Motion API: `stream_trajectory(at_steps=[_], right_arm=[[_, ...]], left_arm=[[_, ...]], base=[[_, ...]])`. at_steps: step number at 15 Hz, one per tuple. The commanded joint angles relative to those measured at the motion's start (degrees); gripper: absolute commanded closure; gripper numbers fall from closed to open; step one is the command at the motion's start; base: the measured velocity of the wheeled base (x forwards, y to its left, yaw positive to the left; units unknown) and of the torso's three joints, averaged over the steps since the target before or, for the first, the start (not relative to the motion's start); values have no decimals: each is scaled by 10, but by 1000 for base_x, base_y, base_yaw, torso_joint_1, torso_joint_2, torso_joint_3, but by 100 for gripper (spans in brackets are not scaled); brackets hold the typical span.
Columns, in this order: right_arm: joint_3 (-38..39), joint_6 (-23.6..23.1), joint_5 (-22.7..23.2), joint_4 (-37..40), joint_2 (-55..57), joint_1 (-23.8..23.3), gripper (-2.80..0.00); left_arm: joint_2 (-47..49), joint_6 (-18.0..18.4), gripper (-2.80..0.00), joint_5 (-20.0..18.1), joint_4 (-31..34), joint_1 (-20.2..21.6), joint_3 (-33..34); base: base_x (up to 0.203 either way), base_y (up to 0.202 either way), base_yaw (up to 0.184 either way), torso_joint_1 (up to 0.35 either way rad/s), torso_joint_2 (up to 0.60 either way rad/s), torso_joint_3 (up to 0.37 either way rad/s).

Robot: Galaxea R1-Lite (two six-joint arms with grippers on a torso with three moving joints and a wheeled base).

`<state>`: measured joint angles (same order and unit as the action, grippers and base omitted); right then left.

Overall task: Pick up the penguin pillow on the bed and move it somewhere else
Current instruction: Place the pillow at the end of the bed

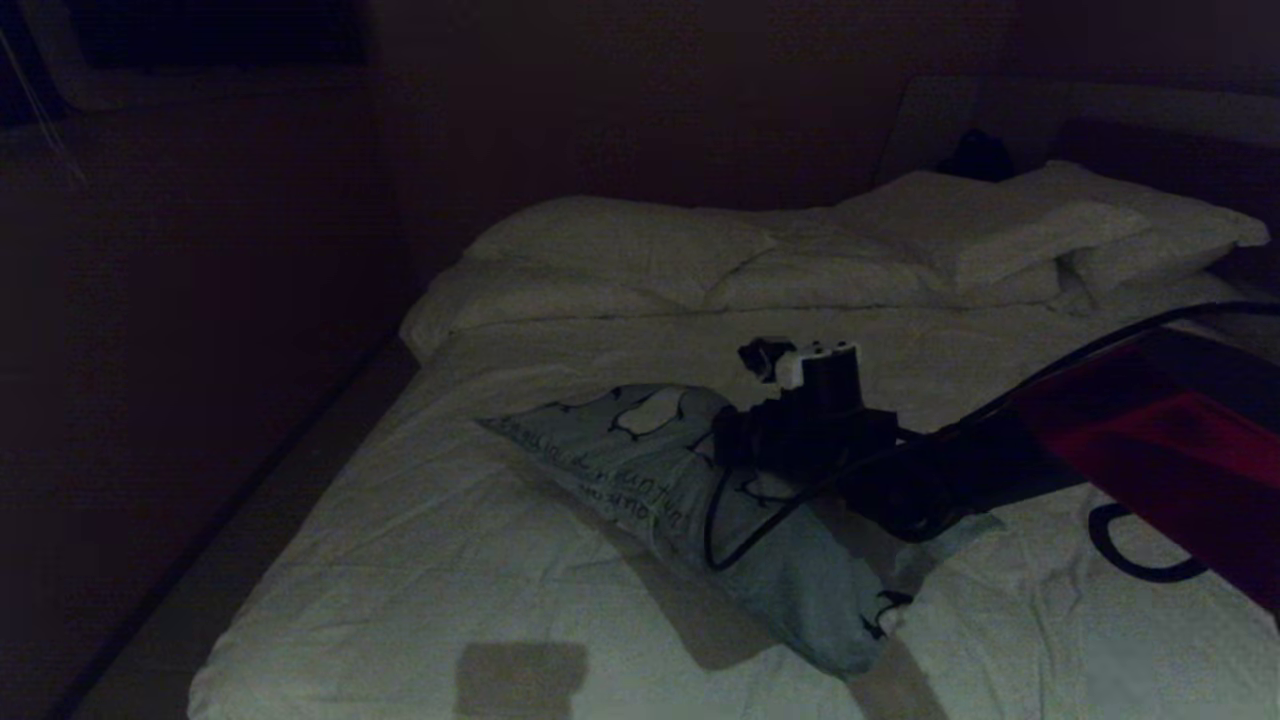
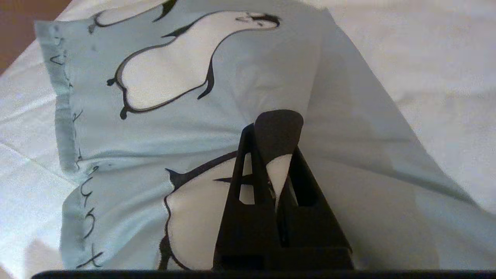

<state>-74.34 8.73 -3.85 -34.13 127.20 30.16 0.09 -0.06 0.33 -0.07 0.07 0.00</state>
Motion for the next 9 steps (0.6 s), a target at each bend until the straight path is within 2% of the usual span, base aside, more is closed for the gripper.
stream_trajectory(at_steps=[1, 5, 9], right_arm=[[0, -16, 0, -30, 9, 1, 0], [0, -16, -26, -30, -11, 1, 0], [-2, -16, -29, -38, -33, -6, 0]], left_arm=[[0, 0, 0, 0, 0, 0, 0], [0, 0, 0, 0, 0, 0, 0], [0, 0, 0, 0, 0, 0, 0]], base=[[0, 0, 0, 0, 0, 0], [0, 0, 0, 0, 0, 0], [0, 0, 0, 0, 0, 0]])
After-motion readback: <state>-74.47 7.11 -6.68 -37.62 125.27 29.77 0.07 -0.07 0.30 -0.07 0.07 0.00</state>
